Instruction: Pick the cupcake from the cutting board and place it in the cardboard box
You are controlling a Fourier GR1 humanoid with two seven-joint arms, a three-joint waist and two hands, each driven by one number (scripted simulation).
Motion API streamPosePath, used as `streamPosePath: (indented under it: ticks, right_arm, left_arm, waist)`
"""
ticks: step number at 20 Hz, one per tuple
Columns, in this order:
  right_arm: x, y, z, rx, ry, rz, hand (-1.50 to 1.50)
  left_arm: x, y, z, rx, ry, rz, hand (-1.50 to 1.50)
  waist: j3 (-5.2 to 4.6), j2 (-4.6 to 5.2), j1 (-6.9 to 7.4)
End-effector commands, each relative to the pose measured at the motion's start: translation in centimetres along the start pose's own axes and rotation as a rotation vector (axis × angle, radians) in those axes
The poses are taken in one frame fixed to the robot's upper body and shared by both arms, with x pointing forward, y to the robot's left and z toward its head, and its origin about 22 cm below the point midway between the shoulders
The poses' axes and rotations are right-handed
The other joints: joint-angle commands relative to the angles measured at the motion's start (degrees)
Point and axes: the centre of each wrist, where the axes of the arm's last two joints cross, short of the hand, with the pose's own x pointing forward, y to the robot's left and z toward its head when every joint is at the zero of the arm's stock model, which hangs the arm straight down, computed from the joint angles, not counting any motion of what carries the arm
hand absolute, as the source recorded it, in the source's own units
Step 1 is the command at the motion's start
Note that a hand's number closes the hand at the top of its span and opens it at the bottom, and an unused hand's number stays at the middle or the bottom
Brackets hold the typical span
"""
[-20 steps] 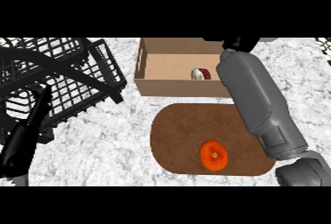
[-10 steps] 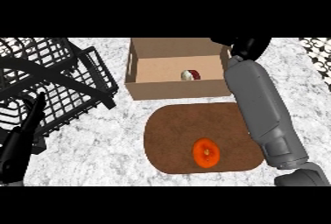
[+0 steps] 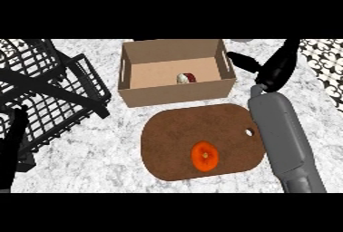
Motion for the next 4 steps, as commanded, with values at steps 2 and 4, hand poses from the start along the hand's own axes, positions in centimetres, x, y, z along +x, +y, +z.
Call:
streamPosePath:
  ticks: [2,4]
  right_arm:
    - [-4.8,-4.8,2.1,0.055,0.018,0.039,-1.5]
    - [-4.3,-6.6,2.3,0.098,0.012,0.061,-1.5]
  left_arm:
    - [-0.5,1.5,-1.6,0.048,0.093,-0.008,0.0]
    - [-1.4,1.5,-2.2,0.051,0.102,-0.004,0.0]
  waist:
    - [-0.43,0.16,-0.6]
    - [-0.54,0.37,-0.1]
